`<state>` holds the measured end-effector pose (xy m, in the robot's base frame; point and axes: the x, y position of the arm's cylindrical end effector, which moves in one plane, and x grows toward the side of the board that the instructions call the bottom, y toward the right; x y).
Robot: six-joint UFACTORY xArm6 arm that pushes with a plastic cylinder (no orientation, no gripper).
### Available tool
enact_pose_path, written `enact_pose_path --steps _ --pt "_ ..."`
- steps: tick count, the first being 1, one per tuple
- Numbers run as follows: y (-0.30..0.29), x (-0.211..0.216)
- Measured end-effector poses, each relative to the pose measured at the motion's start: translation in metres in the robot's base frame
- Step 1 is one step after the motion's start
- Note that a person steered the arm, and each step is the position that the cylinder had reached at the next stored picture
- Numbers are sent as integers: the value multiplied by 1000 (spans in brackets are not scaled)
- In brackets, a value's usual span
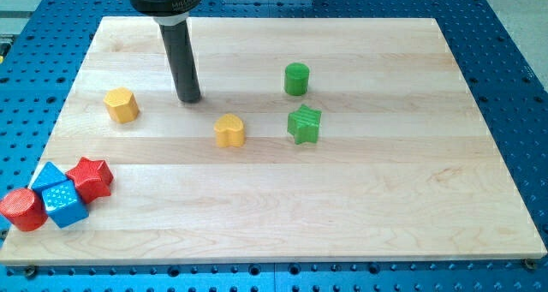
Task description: Place the green star right to the yellow heart
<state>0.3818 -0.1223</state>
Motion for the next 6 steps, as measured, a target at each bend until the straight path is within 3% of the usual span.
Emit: enact_pose_path --steps 1,3,4,5,6 --pt "9 15" --pt "144 41" --pt "248 7" --pt "288 -33" --pt "260 -73"
